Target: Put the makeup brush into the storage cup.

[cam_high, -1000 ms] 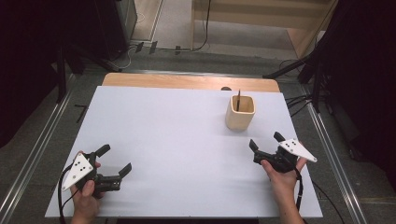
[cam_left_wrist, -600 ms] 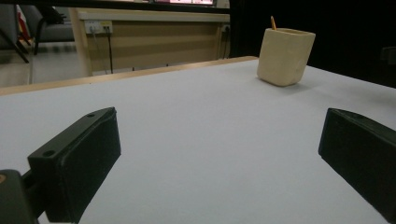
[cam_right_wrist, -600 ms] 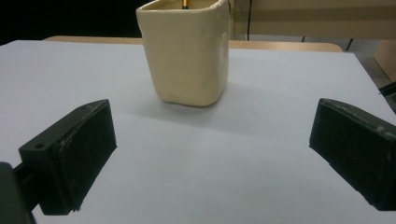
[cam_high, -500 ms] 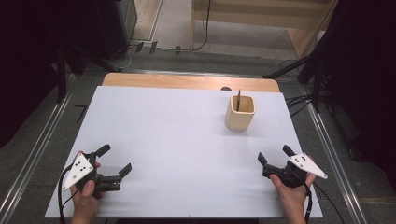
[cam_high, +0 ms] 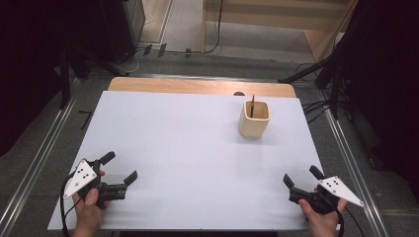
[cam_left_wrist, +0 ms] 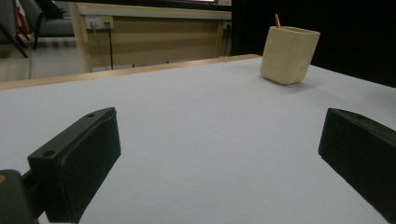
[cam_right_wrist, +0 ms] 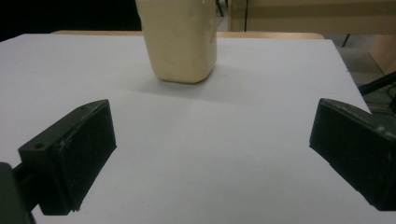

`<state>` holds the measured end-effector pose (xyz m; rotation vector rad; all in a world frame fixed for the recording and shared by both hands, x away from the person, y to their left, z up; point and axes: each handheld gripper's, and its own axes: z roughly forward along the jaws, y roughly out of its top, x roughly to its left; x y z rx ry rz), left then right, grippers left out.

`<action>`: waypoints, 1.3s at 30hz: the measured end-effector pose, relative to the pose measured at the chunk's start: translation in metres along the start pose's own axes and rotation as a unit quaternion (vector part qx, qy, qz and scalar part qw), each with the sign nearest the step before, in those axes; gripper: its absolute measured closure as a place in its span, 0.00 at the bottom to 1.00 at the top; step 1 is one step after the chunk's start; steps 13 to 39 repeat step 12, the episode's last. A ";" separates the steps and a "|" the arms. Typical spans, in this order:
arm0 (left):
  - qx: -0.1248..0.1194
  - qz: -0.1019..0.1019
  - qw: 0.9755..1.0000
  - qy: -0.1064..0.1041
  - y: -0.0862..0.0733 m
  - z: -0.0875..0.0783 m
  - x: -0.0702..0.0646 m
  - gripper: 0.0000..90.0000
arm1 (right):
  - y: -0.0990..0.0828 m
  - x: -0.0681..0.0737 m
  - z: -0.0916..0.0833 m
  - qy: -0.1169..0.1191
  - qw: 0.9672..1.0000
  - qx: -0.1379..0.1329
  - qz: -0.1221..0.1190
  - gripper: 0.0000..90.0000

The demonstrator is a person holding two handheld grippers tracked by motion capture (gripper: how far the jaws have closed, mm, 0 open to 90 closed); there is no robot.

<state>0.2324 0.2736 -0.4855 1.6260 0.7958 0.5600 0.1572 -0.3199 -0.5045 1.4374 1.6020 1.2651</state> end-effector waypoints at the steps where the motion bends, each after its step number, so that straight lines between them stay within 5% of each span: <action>1: 0.001 0.000 1.000 0.001 0.000 0.000 0.000 0.00 | 0.000 -0.002 -0.002 -0.002 1.000 -0.002 0.001 0.01; 39: 0.010 -0.001 1.000 0.006 0.000 0.002 0.002 0.00 | 0.001 -0.004 -0.001 0.010 1.000 0.005 0.001 0.00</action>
